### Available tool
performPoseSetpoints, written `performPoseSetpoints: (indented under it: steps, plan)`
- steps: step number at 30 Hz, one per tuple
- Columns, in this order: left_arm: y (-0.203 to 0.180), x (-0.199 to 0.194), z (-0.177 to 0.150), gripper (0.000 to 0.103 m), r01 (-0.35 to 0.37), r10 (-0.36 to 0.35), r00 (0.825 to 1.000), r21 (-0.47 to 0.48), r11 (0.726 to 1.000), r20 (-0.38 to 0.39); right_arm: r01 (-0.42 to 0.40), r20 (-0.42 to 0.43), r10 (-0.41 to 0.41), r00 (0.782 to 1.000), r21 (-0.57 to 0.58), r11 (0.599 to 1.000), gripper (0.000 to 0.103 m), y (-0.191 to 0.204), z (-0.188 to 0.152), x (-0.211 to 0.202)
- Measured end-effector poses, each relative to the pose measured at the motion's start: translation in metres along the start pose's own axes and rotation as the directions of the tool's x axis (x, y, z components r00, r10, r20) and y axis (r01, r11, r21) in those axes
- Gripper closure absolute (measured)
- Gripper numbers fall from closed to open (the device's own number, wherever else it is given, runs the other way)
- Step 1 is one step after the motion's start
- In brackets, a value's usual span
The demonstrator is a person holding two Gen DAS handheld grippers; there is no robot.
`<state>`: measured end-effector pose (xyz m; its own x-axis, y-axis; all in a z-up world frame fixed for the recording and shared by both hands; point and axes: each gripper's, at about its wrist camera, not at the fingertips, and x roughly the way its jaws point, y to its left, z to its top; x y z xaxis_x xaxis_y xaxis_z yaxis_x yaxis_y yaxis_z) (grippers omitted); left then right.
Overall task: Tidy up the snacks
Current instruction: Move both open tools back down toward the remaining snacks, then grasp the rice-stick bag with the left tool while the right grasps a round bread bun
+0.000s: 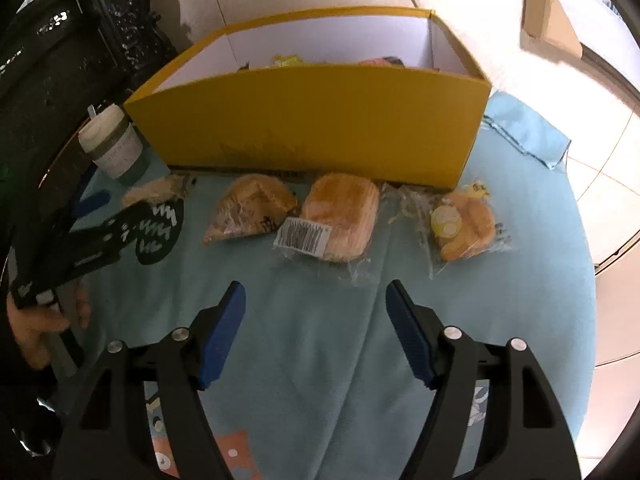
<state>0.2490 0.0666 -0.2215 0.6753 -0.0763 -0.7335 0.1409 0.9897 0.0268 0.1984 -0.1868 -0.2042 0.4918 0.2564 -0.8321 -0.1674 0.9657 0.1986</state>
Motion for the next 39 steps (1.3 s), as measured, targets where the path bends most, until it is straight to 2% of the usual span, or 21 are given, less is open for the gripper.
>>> performPoseSetpoints:
  steps: [2, 4, 6, 9, 11, 12, 15, 21, 22, 23, 25, 27, 29, 30, 31, 32, 33, 34, 35, 39]
  plan:
    - [-0.005, 0.013, 0.004, 0.002, 0.013, -0.013, 1.0, 0.066, 0.998, 0.002, 0.006, -0.012, -0.006, 1.0, 0.0, 1.0, 0.03, 0.0, -0.002, 0.004]
    - [-0.008, 0.027, 0.004, 0.002, 0.041, -0.038, 0.999, 0.118, 0.992, -0.03, 0.01, -0.024, -0.01, 1.0, 0.002, 1.0, 0.03, -0.002, -0.005, 0.006]
    - [-0.01, 0.033, 0.003, 0.002, 0.032, -0.026, 0.999, 0.177, 0.984, -0.035, 0.016, -0.029, -0.016, 0.999, 0.006, 1.0, 0.03, -0.004, -0.006, 0.008]
    - [-0.012, 0.034, 0.001, 0.004, 0.06, -0.05, 0.997, 0.21, 0.976, -0.053, 0.021, -0.037, -0.02, 0.999, 0.02, 1.0, 0.03, -0.008, -0.008, 0.012]
    - [-0.016, 0.03, -0.001, 0.041, 0.044, -0.036, 0.999, 0.229, 0.972, -0.037, 0.021, -0.048, -0.019, 0.999, 0.033, 0.999, 0.03, -0.009, -0.01, 0.016]
    - [-0.017, 0.028, -0.003, 0.064, 0.044, -0.037, 0.999, 0.23, 0.972, -0.033, 0.02, -0.052, -0.018, 0.998, 0.036, 0.999, 0.03, -0.008, -0.01, 0.018]
    - [-0.027, 0.022, -0.008, 0.071, 0.078, -0.073, 0.997, 0.231, 0.97, -0.033, 0.025, -0.049, -0.024, 0.998, 0.025, 0.999, 0.03, -0.004, -0.01, 0.022]
    - [-0.042, 0.02, -0.01, 0.071, 0.092, -0.085, 0.996, 0.223, 0.97, -0.041, 0.032, -0.031, -0.032, 0.999, -0.002, 0.999, 0.03, 0.003, 0.007, 0.027]
    - [-0.042, 0.021, -0.01, 0.069, 0.09, -0.082, 0.996, 0.217, 0.972, -0.048, 0.036, -0.031, -0.036, 0.999, -0.01, 0.999, 0.03, 0.004, 0.012, 0.03]
    - [-0.044, 0.024, -0.011, 0.061, 0.094, -0.082, 0.995, 0.206, 0.974, -0.064, 0.04, -0.033, -0.041, 0.999, -0.014, 0.999, 0.03, 0.005, 0.016, 0.033]
    - [-0.039, 0.029, -0.011, 0.033, 0.068, -0.056, 0.995, 0.169, 0.983, -0.078, 0.063, -0.04, -0.063, 0.997, -0.021, 0.998, 0.029, 0.008, 0.025, 0.041]
    - [-0.03, 0.034, -0.011, 0.024, 0.062, -0.052, 0.994, 0.101, 0.993, -0.1, 0.093, -0.042, -0.094, 0.995, -0.023, 0.995, 0.029, 0.008, 0.031, 0.049]
    - [-0.028, 0.036, -0.011, 0.023, 0.068, -0.059, 0.993, 0.089, 0.994, -0.104, 0.112, -0.071, -0.113, 0.991, -0.006, 0.994, 0.029, 0.005, 0.037, 0.061]
    - [-0.03, 0.035, -0.011, 0.027, 0.063, -0.053, 0.993, 0.098, 0.993, -0.101, 0.108, -0.094, -0.105, 0.99, 0.022, 0.994, 0.029, 0.002, 0.038, 0.066]
    - [-0.036, 0.033, -0.011, 0.041, 0.081, -0.07, 0.993, 0.123, 0.989, -0.092, 0.093, -0.124, -0.084, 0.989, 0.071, 0.993, 0.029, -0.004, 0.038, 0.072]
    - [-0.041, 0.032, -0.012, 0.051, 0.097, -0.085, 0.993, 0.143, 0.985, -0.087, 0.078, -0.131, -0.064, 0.989, 0.105, 0.991, 0.031, -0.008, 0.039, 0.073]
    - [-0.051, 0.029, -0.014, 0.07, 0.118, -0.104, 0.991, 0.19, 0.975, -0.078, 0.064, -0.118, -0.051, 0.992, 0.108, 0.992, 0.038, -0.009, 0.039, 0.072]
    - [-0.056, 0.027, -0.017, 0.075, 0.113, -0.099, 0.993, 0.225, 0.968, -0.072, 0.054, -0.12, -0.043, 0.992, 0.092, 0.994, 0.04, -0.009, 0.039, 0.072]
    - [-0.056, 0.025, -0.018, 0.075, 0.102, -0.088, 0.994, 0.236, 0.966, -0.067, 0.038, -0.117, -0.03, 0.993, 0.066, 0.997, 0.048, -0.007, 0.039, 0.071]
    - [-0.052, 0.028, -0.018, 0.074, 0.127, -0.114, 0.991, 0.205, 0.971, -0.076, 0.038, -0.099, -0.038, 0.994, -0.003, 0.999, 0.05, -0.004, 0.033, 0.066]
